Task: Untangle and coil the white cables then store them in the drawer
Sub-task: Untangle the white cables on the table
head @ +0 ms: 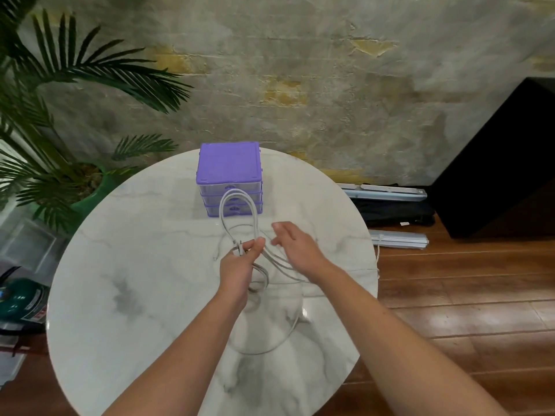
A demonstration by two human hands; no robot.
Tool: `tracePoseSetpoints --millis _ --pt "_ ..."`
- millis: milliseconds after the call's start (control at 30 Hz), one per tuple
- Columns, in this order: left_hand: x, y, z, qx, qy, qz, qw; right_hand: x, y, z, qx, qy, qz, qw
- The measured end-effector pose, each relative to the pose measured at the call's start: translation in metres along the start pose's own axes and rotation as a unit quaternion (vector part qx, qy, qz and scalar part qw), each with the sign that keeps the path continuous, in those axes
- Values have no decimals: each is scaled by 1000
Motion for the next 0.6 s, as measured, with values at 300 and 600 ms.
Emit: tracePoseSetpoints --millis 300,600 --pt "19 28 -16 97 -27 67 993 3 20 -13 -75 105 60 990" --pt "44 46 -60 186 11 138 973 12 90 -94 -260 235 143 926"
Point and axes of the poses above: each hand's wrist, its own x-axis towards the middle knuckle, its own z-axis out of the palm, y = z × x, the point moved 10 cm from there along x, towards the middle knuckle, and after that the axes turned 14 degrees about z, right-handed, at the moved point
